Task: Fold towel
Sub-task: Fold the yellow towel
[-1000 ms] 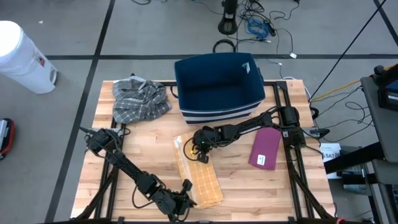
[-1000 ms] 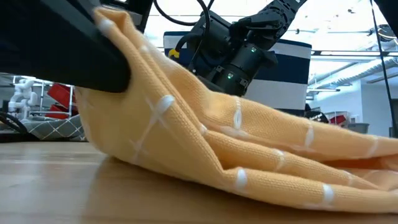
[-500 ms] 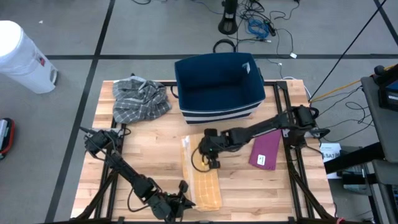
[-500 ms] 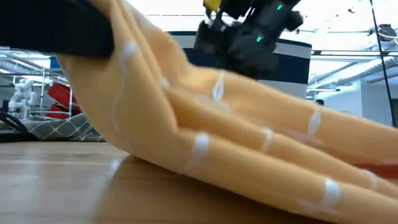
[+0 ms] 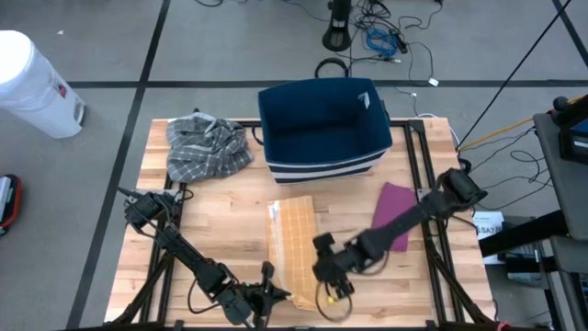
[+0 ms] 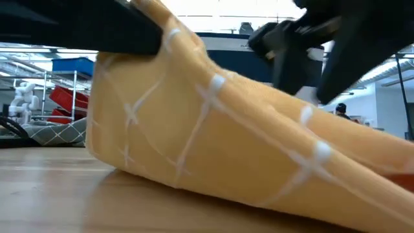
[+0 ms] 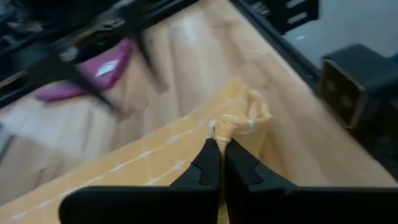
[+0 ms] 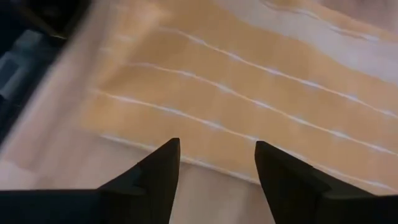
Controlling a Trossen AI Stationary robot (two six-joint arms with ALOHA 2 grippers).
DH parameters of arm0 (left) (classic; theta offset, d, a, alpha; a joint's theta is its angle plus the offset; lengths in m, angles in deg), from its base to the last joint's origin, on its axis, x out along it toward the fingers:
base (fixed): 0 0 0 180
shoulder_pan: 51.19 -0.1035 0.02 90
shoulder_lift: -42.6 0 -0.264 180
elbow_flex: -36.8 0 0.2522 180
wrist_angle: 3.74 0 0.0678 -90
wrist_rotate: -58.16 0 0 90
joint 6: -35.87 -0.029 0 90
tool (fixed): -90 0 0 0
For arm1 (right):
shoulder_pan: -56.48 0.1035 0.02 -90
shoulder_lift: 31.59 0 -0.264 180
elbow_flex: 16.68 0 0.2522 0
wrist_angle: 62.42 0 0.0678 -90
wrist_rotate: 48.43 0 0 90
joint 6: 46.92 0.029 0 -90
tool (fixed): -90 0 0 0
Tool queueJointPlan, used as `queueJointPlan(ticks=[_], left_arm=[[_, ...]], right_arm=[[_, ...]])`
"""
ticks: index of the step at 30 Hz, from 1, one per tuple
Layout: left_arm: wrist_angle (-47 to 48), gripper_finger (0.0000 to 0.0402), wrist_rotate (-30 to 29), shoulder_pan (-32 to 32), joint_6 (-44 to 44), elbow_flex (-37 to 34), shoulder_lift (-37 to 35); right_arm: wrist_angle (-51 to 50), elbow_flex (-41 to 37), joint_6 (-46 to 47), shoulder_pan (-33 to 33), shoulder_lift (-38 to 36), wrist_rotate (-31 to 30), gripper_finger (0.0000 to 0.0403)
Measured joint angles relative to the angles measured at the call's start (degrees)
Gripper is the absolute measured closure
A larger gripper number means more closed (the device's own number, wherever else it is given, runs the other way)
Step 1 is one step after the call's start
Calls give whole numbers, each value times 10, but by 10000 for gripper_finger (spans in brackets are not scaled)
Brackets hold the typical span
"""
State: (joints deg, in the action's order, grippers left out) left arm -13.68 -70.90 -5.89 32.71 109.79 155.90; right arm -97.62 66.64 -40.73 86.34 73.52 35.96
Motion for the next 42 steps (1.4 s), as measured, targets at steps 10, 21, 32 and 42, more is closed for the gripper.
queueJointPlan(ticks=[10, 21, 32, 42], left_arm=[[0, 401, -100, -9, 37, 0, 0], [0, 401, -140, -24, 57, 0, 0], [-3, 401, -141, -51, 61, 0, 0], [-3, 401, -116, -66, 52, 0, 0]], right_arm=[[64, 1, 64, 69, 11, -81, 208], [82, 2, 151, 94, 31, -95, 209], [78, 2, 218, 110, 34, -140, 209], [37, 2, 302, 97, 20, -265, 209]])
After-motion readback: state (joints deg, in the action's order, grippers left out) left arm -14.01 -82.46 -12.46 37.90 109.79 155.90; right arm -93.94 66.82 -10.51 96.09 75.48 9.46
